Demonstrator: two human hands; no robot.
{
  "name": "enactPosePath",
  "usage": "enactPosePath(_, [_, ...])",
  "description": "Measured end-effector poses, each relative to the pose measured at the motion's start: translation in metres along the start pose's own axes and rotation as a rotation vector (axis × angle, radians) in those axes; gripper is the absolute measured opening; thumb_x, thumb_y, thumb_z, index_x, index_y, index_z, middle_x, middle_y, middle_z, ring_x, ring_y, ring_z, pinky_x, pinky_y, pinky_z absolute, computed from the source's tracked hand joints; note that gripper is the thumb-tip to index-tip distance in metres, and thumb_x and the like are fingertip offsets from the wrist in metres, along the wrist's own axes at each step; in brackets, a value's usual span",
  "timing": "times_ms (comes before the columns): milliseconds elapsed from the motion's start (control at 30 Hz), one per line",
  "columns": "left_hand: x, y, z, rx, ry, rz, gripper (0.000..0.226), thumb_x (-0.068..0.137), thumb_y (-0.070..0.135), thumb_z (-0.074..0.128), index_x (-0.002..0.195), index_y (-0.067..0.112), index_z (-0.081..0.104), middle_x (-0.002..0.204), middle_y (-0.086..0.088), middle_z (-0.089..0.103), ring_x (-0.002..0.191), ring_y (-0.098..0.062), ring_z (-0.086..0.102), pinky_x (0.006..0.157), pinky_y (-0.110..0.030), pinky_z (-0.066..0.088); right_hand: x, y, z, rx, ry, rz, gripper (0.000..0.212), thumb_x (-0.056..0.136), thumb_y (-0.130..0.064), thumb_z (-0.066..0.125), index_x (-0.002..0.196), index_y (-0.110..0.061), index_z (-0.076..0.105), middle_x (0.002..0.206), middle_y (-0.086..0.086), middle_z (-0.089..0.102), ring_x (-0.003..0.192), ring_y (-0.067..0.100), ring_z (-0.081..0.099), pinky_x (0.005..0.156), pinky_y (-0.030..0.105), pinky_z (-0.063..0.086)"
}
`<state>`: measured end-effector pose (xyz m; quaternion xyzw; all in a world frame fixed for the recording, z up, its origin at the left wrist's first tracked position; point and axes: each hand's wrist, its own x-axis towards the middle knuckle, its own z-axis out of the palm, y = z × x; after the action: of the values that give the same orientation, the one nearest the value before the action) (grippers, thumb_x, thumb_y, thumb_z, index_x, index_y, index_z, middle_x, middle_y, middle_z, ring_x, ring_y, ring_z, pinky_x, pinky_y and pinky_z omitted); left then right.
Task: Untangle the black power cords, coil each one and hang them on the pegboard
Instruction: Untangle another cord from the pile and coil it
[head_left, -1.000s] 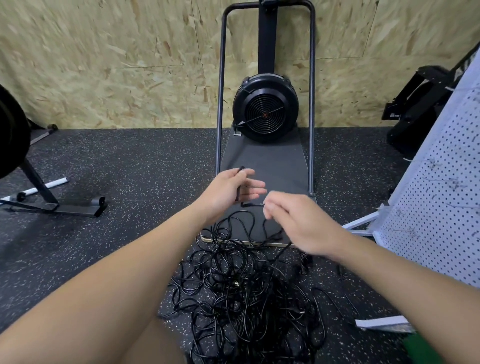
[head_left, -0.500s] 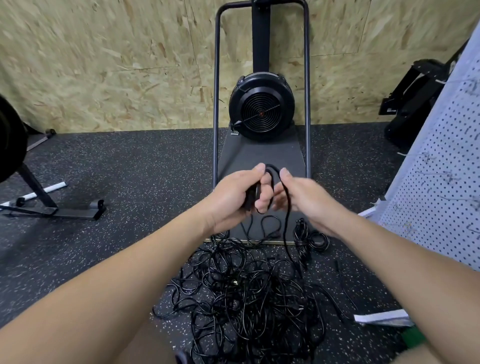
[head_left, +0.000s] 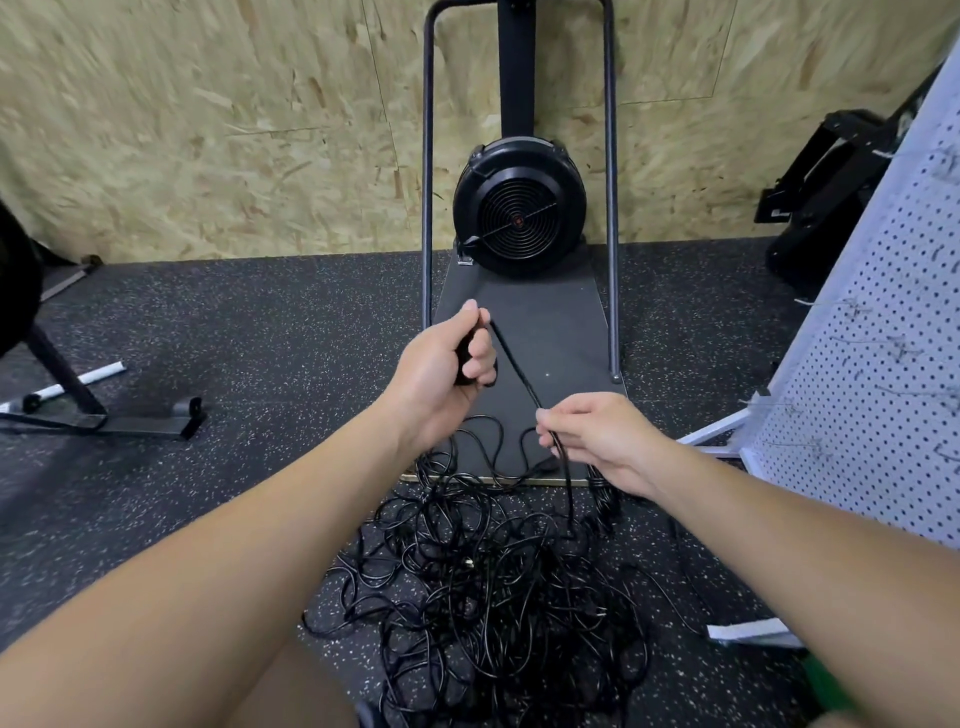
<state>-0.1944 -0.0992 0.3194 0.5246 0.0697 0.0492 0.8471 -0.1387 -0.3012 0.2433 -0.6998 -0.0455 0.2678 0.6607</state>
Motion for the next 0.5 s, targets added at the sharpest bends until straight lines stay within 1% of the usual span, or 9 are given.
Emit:
enactPosePath(67, [0.001,-0.001,0.000,0.077,0.019,0.048,0.018,0.116,0.026,0.052,0.105,0.014,0.059,0.074,0.001,0.054,0.058,-0.014,0.042,0.063,-0.029,0.038,-0.002,-0.004,0.008,-0.131,0.045,-0.060,0.022,0.106,-0.017,0.073,0.097,0.002,0.079,0.089,0.015,0.078,0.064,0.016,0.062,0.056,0.029,0.049])
enactPosePath(133, [0.001,-0.004,0.000,0.183,0.017,0.092,0.016,0.117,0.021,0.050,0.109,0.009,0.056,0.086,-0.008,0.073,0.069,-0.020,0.065,0.071,-0.031,0.055,-0.007,-0.012,0.015,-0.454,0.014,-0.170,0.035,0.109,-0.030,0.066,0.082,-0.011,0.078,0.076,0.007,0.074,0.060,0.020,0.051,0.058,0.033,0.039])
enactPosePath(200, [-0.001,-0.009,0.001,0.288,-0.029,0.096,0.016,0.118,0.019,0.046,0.112,0.005,0.052,0.106,-0.021,0.081,0.093,-0.032,0.080,0.084,-0.039,0.066,-0.016,-0.023,0.022,-0.790,-0.029,-0.302,0.043,0.110,-0.039,0.059,0.072,-0.022,0.070,0.081,0.001,0.078,0.064,0.020,0.058,0.063,0.036,0.042])
enactPosePath(267, [-0.005,-0.013,0.001,0.377,-0.086,0.067,0.015,0.118,0.018,0.043,0.112,0.006,0.051,0.111,-0.025,0.080,0.103,-0.038,0.080,0.089,-0.044,0.066,-0.021,-0.032,0.024,-0.991,-0.023,-0.411,0.040,0.112,-0.042,0.051,0.080,-0.026,0.070,0.098,-0.004,0.082,0.081,0.020,0.070,0.074,0.038,0.051])
enactPosePath(333, [-0.007,-0.011,0.002,0.471,-0.092,0.041,0.018,0.117,0.020,0.043,0.111,0.005,0.052,0.109,-0.021,0.082,0.099,-0.037,0.081,0.084,-0.043,0.065,-0.027,-0.038,0.022,-0.998,-0.059,-0.504,0.033,0.111,-0.041,0.052,0.104,-0.022,0.078,0.125,-0.015,0.079,0.109,0.014,0.075,0.095,0.044,0.058])
enactPosePath(367, [-0.007,-0.010,0.002,0.570,-0.073,0.058,0.022,0.116,0.021,0.045,0.109,0.002,0.053,0.106,-0.017,0.083,0.096,-0.034,0.081,0.082,-0.041,0.064,-0.029,-0.041,0.018,-0.896,-0.097,-0.523,0.029,0.110,-0.039,0.059,0.106,-0.019,0.079,0.132,-0.017,0.077,0.118,0.010,0.073,0.102,0.042,0.059])
enactPosePath(433, [-0.004,-0.007,-0.001,0.903,-0.022,0.154,0.028,0.113,0.028,0.050,0.103,0.003,0.057,0.095,-0.006,0.082,0.088,-0.028,0.079,0.083,-0.041,0.063,-0.035,-0.053,0.006,-0.694,-0.159,-0.486,0.013,0.100,-0.034,0.080,0.104,-0.022,0.080,0.116,-0.009,0.081,0.107,0.008,0.076,0.102,0.036,0.059])
enactPosePath(467, [-0.003,-0.005,-0.002,1.035,-0.028,0.173,0.029,0.113,0.031,0.052,0.099,0.006,0.058,0.089,-0.004,0.080,0.084,-0.028,0.075,0.082,-0.042,0.061,-0.038,-0.060,-0.001,-0.636,-0.181,-0.472,0.018,0.093,-0.031,0.088,0.108,-0.024,0.079,0.103,-0.004,0.082,0.095,0.011,0.076,0.095,0.033,0.060])
enactPosePath(500, [-0.005,-0.005,-0.001,1.053,-0.077,0.136,0.030,0.114,0.032,0.052,0.099,0.007,0.058,0.085,-0.006,0.078,0.079,-0.030,0.072,0.079,-0.042,0.059,-0.039,-0.066,-0.008,-0.586,-0.205,-0.465,0.026,0.090,-0.024,0.092,0.112,-0.024,0.078,0.097,0.001,0.081,0.086,0.014,0.075,0.089,0.032,0.059])
